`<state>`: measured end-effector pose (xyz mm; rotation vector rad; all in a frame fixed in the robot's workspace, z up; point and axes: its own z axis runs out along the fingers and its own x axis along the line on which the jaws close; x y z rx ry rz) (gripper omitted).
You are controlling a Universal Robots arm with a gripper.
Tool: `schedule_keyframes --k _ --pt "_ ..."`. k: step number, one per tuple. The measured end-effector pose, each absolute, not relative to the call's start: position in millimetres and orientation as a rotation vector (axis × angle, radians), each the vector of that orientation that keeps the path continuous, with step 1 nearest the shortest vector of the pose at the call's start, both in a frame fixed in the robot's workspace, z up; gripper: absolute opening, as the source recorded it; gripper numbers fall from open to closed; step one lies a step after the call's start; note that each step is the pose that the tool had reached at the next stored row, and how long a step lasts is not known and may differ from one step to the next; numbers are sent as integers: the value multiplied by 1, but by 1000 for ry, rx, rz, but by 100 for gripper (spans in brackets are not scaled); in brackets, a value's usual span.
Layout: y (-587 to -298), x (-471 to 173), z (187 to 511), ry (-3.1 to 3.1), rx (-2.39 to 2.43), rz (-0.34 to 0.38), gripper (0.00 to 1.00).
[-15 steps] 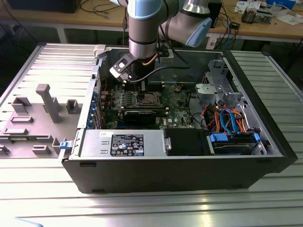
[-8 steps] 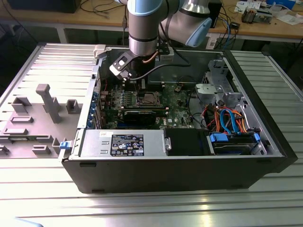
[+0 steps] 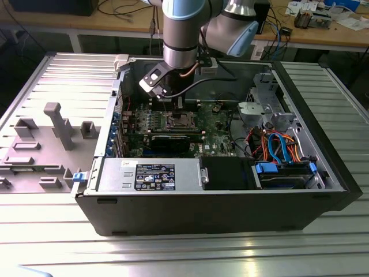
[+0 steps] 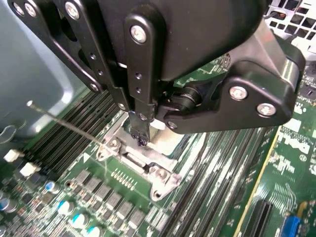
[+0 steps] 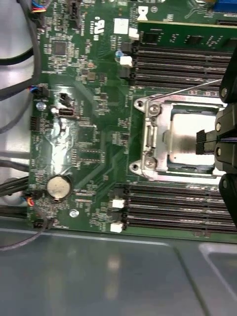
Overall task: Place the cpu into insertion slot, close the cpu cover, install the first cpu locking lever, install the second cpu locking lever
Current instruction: 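Close the cpu cover, then install the first cpu locking lever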
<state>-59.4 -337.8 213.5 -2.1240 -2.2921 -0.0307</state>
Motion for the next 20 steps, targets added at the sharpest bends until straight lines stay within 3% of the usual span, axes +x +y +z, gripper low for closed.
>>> schedule_keyframes --k 20 --pt "-340 -56 213 -2294 -2122 -31 11"
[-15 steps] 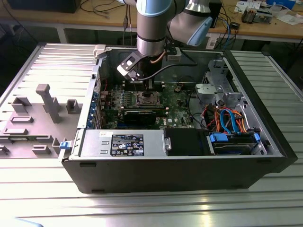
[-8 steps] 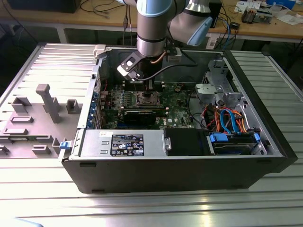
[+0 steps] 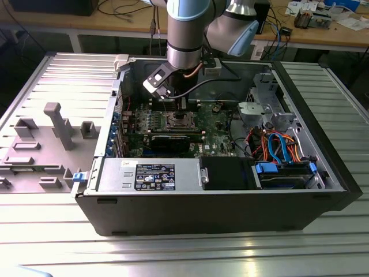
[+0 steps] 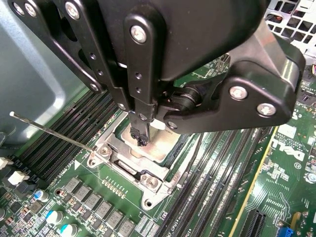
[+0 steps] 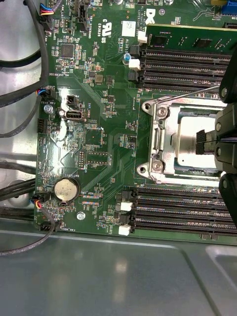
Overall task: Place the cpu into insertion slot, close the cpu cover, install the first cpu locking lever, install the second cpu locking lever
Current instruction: 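Install the first cpu locking lever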
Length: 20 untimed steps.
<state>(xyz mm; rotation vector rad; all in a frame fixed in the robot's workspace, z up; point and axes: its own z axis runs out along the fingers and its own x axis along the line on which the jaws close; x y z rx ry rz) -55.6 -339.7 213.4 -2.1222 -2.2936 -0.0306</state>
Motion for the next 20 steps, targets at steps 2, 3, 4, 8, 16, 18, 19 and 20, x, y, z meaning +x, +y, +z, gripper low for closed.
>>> schedule_keyframes --k 2,3,4,8,16,18,19,20 --pt "-340 -56 213 -2294 -2122 -31 11" --pt "-340 -56 214 -2294 -2122 -31 11" --pt "-340 -56 214 -2294 -2122 -31 11" --pt "-340 -56 221 -2294 -2122 -31 11" --pt "-340 -56 246 -2294 -2122 -30 11" --pt "-340 -56 255 -2294 -2122 -31 11" --pt "-340 -56 258 -2294 -2122 -30 11" --pt "-340 -56 260 -2294 -2122 -30 11"
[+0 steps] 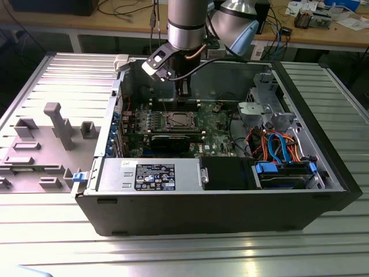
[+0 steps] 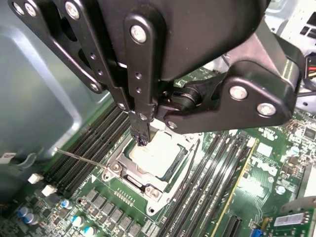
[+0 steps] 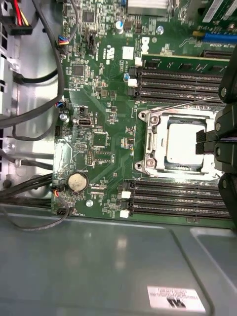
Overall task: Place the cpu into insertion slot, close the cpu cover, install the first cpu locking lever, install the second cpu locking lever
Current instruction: 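Install the first cpu locking lever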
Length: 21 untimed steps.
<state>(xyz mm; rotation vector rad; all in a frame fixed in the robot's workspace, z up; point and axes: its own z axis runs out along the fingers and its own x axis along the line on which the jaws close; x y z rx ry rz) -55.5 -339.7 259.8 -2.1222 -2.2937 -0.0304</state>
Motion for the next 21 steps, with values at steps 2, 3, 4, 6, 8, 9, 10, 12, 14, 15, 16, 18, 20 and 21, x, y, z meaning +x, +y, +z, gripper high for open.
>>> schedule_keyframes --k 2,3,4,6,8,9,10,12,14,15,16,18,20,21 --pt "-340 -55 261 -2294 -2122 -31 11" --pt "-340 -56 261 -2294 -2122 -31 11" --pt "-340 -56 261 -2294 -2122 -30 11" --pt "-340 -56 261 -2294 -2122 -30 11" --pt "-340 -56 261 -2294 -2122 -30 11" --pt "-340 -56 261 -2294 -2122 -30 11" --pt "-340 -56 261 -2294 -2122 -30 11" --pt "-340 -56 261 -2299 -2116 -30 11" --pt "-340 -56 261 -2329 -2083 -30 11" --pt "-340 -56 261 -2345 -2065 -29 11" --pt "-340 -56 261 -2359 -2048 -29 11" --pt "-340 -56 261 -2393 -2009 -29 11" --pt "-340 -56 261 -2423 -1971 -29 11" --pt "-340 -56 261 -2436 -1955 -28 11"
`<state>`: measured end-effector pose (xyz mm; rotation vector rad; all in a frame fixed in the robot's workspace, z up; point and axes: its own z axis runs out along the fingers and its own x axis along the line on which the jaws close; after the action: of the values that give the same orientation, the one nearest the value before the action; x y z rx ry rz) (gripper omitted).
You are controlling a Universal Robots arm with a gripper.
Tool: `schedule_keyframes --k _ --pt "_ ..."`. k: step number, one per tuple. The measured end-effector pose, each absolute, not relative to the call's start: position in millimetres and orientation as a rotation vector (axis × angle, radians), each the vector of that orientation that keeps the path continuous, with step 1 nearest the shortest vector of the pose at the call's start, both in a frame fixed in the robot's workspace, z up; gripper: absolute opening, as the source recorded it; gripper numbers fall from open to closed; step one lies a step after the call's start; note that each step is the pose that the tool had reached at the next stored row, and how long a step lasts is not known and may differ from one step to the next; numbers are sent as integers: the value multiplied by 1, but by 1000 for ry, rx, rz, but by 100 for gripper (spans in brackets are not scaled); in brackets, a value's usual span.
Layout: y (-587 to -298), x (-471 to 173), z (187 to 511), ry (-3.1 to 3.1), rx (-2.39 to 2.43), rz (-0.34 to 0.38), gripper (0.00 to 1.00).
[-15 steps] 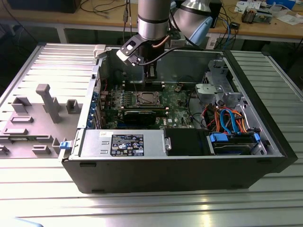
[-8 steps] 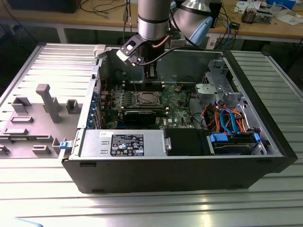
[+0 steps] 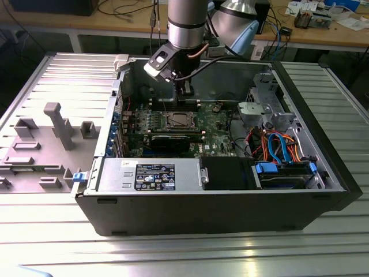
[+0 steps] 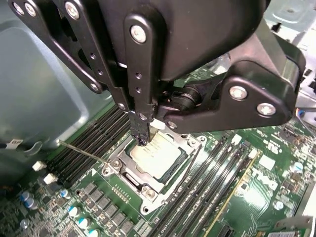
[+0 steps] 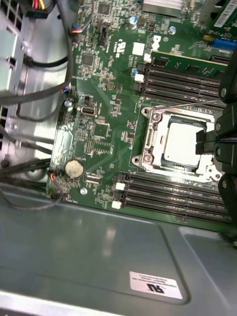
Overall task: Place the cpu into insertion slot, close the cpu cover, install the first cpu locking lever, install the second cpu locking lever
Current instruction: 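Install the first cpu locking lever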
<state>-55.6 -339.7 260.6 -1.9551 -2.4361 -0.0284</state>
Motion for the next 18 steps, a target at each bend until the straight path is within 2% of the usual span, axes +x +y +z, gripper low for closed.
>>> schedule_keyframes --k 18 --pt "-340 -56 264 -2632 -1679 -26 11"
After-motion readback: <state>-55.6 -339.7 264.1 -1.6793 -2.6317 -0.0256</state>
